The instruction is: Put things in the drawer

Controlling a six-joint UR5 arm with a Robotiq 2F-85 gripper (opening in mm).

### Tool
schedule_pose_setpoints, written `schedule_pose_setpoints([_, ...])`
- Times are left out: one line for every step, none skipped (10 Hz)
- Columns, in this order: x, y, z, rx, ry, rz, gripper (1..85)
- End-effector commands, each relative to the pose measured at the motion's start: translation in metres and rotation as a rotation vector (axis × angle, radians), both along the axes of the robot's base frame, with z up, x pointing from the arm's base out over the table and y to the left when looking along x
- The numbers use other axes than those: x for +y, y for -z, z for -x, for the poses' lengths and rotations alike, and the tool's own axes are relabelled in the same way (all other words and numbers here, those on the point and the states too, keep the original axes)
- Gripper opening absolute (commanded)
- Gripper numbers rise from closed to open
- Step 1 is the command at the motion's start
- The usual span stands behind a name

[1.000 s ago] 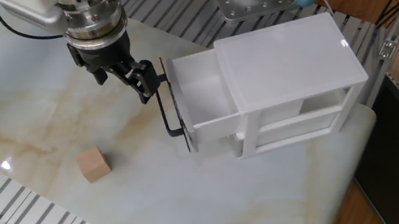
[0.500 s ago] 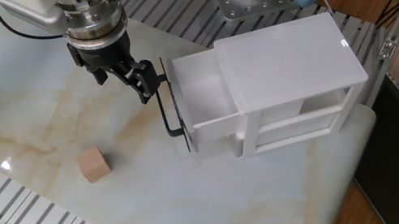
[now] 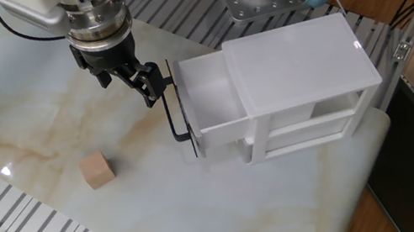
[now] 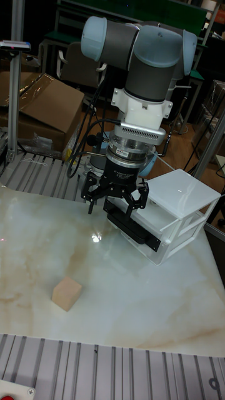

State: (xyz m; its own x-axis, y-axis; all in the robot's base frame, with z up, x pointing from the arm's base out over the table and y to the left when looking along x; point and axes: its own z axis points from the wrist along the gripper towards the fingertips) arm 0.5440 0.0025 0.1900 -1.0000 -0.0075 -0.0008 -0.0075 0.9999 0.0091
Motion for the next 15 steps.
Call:
schedule_pose_setpoints([0.023,-0.006,-0.051,-0.196,0.062,-0.086,1.0])
schedule_pose_setpoints([0.023,-0.005,-0.052,-0.197,0.062,-0.083,1.0])
schedule_pose_setpoints([0.023,-0.005,-0.051,-0.197,0.062,-0.083,1.0])
schedule_pose_setpoints([0.023,-0.005,-0.052,-0.198,0.062,-0.080,1.0])
schedule_pose_setpoints([0.023,-0.005,-0.052,-0.198,0.062,-0.080,1.0])
schedule_pose_setpoints([0.023,-0.005,-0.052,-0.198,0.062,-0.080,1.0])
schedule_pose_setpoints([0.023,-0.005,-0.051,-0.196,0.062,-0.080,1.0])
schedule_pose_setpoints([0.021,-0.005,-0.050,-0.195,0.056,-0.075,1.0])
schedule_pose_setpoints([0.017,-0.004,-0.048,-0.188,0.046,-0.058,1.0])
schedule_pose_setpoints([0.011,-0.003,-0.044,-0.176,0.028,-0.037,1.0])
schedule_pose_setpoints([0.007,0.000,-0.031,-0.125,-0.001,-0.019,1.0])
schedule_pose_setpoints([0.008,0.007,-0.025,-0.096,-0.020,-0.026,1.0])
schedule_pose_setpoints([-0.002,0.014,-0.027,-0.101,-0.061,0.007,1.0])
schedule_pose_setpoints([-0.002,0.017,-0.028,-0.100,-0.063,-0.007,1.0])
schedule_pose_setpoints([-0.004,0.016,-0.027,-0.097,-0.051,-0.005,1.0])
